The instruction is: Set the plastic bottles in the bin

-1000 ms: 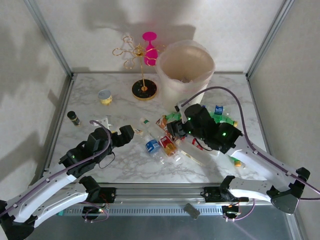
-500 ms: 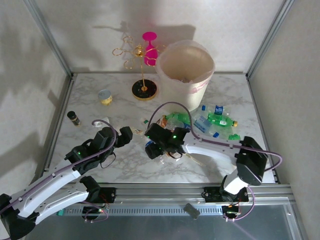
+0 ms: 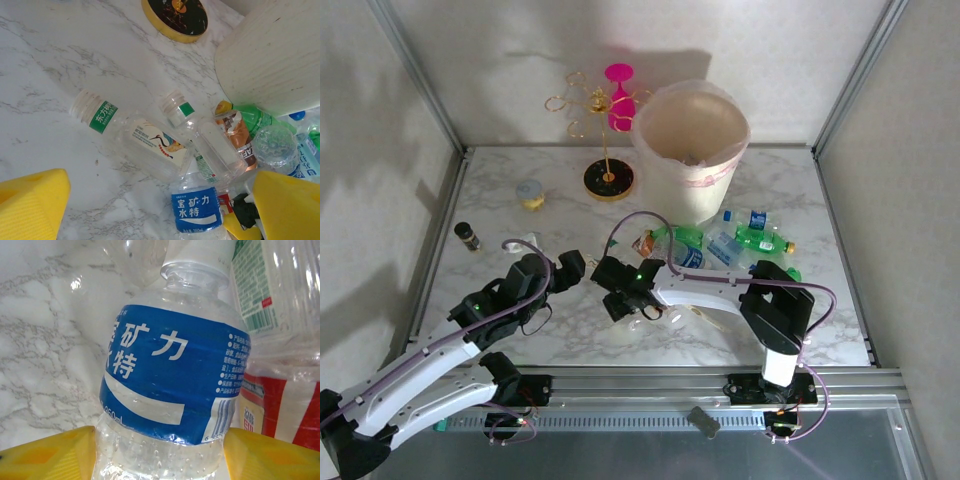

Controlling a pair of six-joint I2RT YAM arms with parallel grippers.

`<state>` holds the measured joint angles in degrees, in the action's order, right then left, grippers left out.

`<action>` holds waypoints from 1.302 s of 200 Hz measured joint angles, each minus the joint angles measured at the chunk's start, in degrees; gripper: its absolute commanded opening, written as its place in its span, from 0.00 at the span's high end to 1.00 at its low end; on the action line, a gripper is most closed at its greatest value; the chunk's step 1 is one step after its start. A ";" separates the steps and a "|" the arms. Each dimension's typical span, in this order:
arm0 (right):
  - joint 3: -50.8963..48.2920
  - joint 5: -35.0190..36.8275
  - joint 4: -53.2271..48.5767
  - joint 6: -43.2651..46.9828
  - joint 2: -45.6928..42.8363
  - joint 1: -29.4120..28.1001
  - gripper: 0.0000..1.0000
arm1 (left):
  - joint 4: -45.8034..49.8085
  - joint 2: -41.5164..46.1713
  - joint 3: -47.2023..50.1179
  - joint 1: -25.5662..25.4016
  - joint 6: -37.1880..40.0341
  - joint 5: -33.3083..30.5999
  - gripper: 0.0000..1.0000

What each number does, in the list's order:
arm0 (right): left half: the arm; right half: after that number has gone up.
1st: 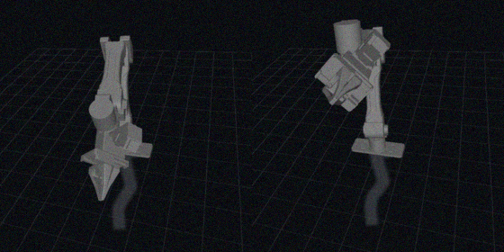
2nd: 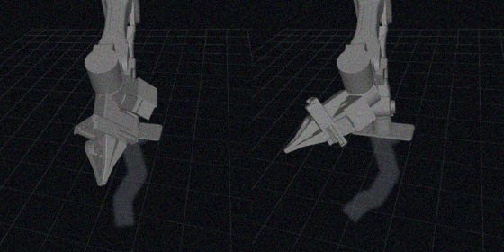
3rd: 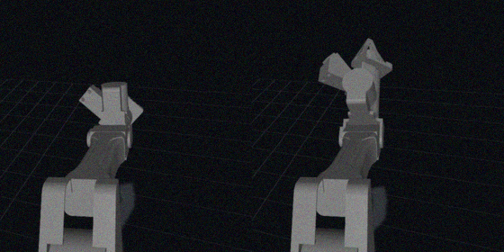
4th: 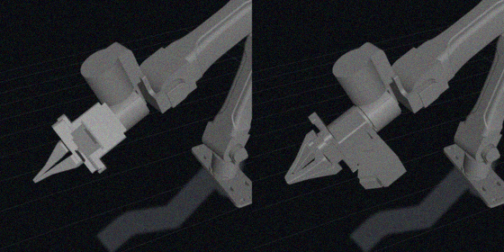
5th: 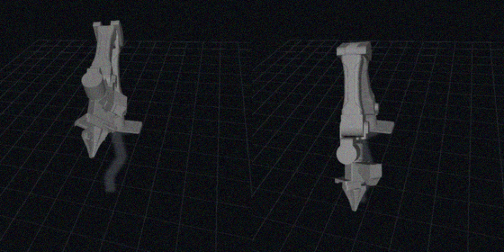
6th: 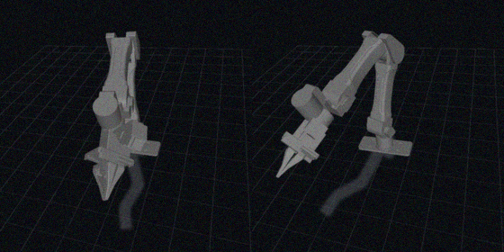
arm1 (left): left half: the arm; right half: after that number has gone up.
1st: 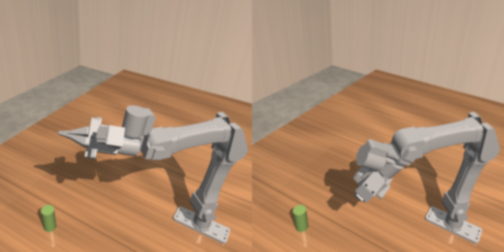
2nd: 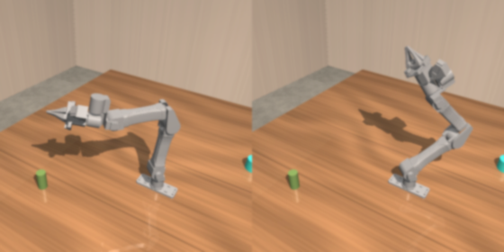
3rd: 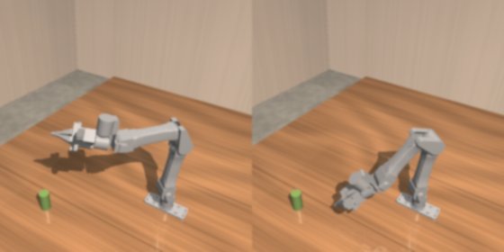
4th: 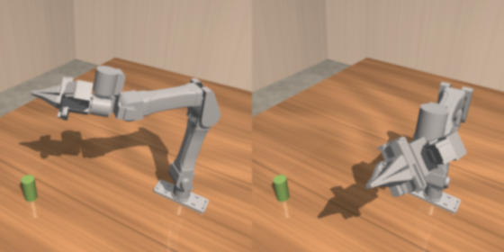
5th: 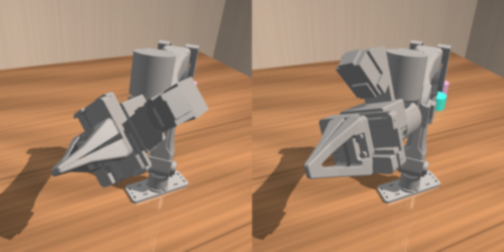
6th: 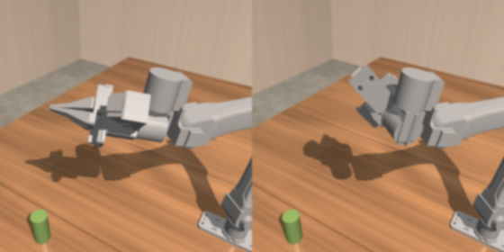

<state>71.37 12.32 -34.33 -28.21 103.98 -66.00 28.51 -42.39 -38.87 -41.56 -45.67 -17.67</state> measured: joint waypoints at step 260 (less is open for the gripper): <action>-3.37 4.31 2.82 -1.11 -1.60 -0.31 0.47 | 1.01 2.60 -0.57 0.00 0.00 -1.49 0.06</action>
<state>68.01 16.62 -31.51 -29.32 102.39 -66.30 29.52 -39.79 -39.44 -41.56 -45.67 -19.16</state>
